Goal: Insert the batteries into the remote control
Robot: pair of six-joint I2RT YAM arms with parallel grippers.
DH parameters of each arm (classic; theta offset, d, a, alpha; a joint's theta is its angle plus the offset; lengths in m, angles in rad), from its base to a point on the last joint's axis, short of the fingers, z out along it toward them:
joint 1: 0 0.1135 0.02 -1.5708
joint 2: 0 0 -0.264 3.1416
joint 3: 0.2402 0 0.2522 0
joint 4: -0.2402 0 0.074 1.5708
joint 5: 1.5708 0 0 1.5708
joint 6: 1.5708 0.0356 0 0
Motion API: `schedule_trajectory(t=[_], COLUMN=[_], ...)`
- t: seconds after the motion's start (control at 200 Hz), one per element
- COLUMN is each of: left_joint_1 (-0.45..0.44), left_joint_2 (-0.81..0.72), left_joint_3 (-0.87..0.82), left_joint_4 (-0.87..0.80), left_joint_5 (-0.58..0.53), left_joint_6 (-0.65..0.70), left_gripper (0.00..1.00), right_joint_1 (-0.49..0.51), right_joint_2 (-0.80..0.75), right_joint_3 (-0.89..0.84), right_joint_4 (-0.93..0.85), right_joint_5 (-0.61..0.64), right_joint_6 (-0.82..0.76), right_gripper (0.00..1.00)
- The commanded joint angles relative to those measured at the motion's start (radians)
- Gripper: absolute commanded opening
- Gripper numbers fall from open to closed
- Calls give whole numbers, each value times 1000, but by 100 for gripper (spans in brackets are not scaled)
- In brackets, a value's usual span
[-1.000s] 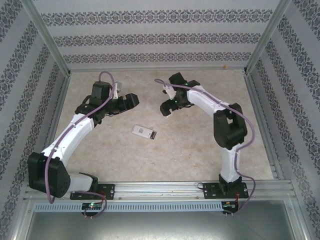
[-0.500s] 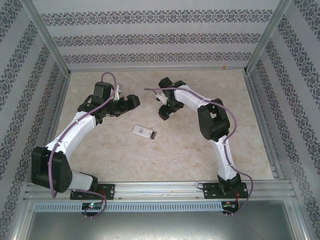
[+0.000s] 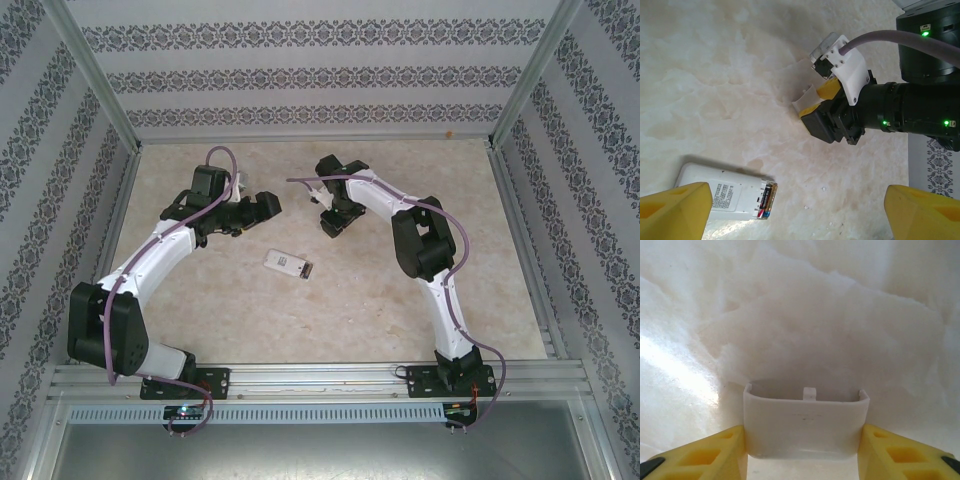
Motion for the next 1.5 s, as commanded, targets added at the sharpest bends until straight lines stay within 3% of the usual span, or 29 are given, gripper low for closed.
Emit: schedule_trajectory(t=[0.0,0.2,0.355,0.704,0.794,1.494], left_joint_1=[14,34,61,132,140,145], left_joint_2=[2,-17,-39,-71,-84,-111], left_joint_3=[20,16,5,-42,-53,-103], left_joint_4=[25,8,6,2,5,49], left_joint_5=[11,7,3,23,26,34], left_joint_6=[-9,-14,-12,14,29,-15], left_gripper=[90,90,91,95,100,100], right_joint_1=[16,45,132,260,266,304], right_joint_2=[-39,-242,-349,-259,-227,-180], right_joint_3=[-3,-173,-312,-247,-217,-253], right_joint_4=[-26,24,68,45,38,33], right_joint_5=[4,-60,-111,-98,-100,-90], right_joint_6=[-24,-26,-38,-68,-92,-107], right_gripper=[49,50,51,52,53,56])
